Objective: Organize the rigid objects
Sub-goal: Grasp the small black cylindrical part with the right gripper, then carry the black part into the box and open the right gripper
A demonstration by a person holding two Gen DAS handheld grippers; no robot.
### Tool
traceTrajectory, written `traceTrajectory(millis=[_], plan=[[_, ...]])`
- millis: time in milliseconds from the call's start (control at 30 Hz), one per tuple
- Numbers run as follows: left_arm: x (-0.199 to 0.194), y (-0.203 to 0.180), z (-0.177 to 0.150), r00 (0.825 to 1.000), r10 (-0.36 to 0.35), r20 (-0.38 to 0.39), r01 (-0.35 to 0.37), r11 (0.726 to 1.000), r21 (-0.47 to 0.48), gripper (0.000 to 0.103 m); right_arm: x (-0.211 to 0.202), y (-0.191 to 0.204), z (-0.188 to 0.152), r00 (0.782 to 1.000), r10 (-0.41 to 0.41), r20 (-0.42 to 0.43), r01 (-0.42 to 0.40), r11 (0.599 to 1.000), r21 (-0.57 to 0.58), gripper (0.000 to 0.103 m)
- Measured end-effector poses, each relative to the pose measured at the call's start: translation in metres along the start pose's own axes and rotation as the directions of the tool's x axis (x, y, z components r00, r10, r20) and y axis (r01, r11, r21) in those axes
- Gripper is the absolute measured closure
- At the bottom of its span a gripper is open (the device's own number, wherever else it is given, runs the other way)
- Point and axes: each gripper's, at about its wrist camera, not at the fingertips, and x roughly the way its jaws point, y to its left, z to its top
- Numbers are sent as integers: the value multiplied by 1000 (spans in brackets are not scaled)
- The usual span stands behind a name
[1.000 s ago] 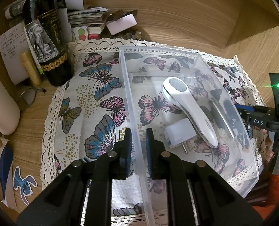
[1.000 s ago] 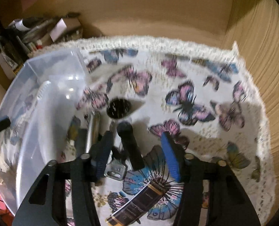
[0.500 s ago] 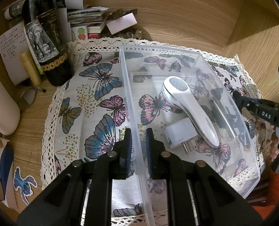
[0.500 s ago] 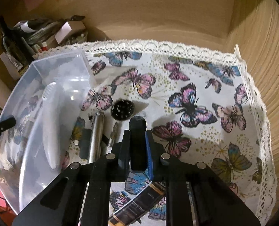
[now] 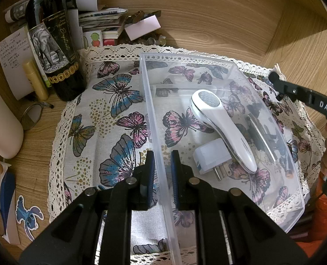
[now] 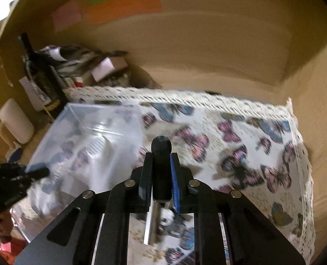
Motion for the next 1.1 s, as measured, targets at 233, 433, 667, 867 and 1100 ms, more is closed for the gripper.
traceTrajectory(millis=[233,433,667,867,1100], plan=[[0,-1,0,1000,0,0,0,1000,1,90,0,28,10,996,84,24,-83,996,-40,89],[0,-1,0,1000,0,0,0,1000,0,90,8,57,7,993,118,-14,-119,986,-113,89],[0,0,0,1000,-1,0,1,1000,0,90,24,72,-1,987,140,-75,-149,978,-143,89],[0,-1,0,1000,1,-1,-1,1000,2,90,33,84,-9,981,151,-120,-170,971,-168,89],[0,-1,1,1000,0,-2,0,1000,2,90,29,83,-9,983,140,-115,-158,973,-166,87]])
